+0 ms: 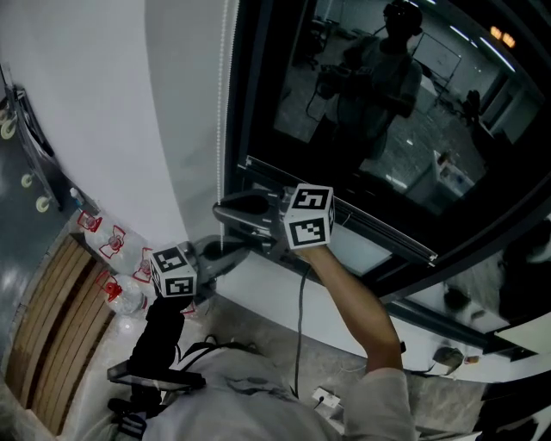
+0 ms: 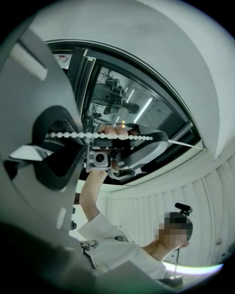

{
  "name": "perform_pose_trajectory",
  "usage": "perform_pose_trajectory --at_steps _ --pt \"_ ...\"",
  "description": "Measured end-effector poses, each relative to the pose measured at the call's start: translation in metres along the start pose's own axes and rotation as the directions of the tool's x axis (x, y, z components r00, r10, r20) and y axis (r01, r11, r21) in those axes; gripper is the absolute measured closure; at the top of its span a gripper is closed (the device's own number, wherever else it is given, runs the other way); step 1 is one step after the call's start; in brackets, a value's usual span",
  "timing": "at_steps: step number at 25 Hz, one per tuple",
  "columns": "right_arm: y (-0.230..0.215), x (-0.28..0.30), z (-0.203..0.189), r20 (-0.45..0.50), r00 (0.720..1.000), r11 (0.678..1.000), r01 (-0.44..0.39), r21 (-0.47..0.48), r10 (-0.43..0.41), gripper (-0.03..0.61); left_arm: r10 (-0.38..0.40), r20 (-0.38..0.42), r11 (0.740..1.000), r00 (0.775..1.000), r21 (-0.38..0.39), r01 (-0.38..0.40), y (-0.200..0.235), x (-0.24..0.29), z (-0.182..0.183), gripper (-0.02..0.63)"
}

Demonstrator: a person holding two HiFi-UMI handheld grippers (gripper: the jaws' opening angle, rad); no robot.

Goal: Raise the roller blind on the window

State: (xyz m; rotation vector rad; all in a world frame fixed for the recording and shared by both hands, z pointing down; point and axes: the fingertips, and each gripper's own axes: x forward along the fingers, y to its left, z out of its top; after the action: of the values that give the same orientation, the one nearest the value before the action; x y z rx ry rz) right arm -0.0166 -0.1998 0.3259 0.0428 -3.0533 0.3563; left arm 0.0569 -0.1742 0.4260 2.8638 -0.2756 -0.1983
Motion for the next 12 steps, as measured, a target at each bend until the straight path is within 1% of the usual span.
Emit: perform_pose_trajectory --at_steps 4,8,12 --pt "0.006 -0.002 -0.007 0.019 1.000 1.000 -0.007 0.025 0.006 0.575 0.004 0.000 1.000 1.000 0.000 -0.004 -0.006 0.000 0.000 0.615" --pt "0.003 -0.003 0.002 0.056 0.998 0.999 0.041 -0.011 -0.040 0.571 -0.004 0.012 1.000 1.000 -0.007 0.004 -0.012 -0.001 -0.001 0.615" --pt "0.002 -0.005 0.029 0.110 0.993 0.999 0.045 -0.028 -0.041 0.488 -0.013 0.015 1.000 1.000 -0.012 0.014 -0.018 -0.004 -0.005 0.615"
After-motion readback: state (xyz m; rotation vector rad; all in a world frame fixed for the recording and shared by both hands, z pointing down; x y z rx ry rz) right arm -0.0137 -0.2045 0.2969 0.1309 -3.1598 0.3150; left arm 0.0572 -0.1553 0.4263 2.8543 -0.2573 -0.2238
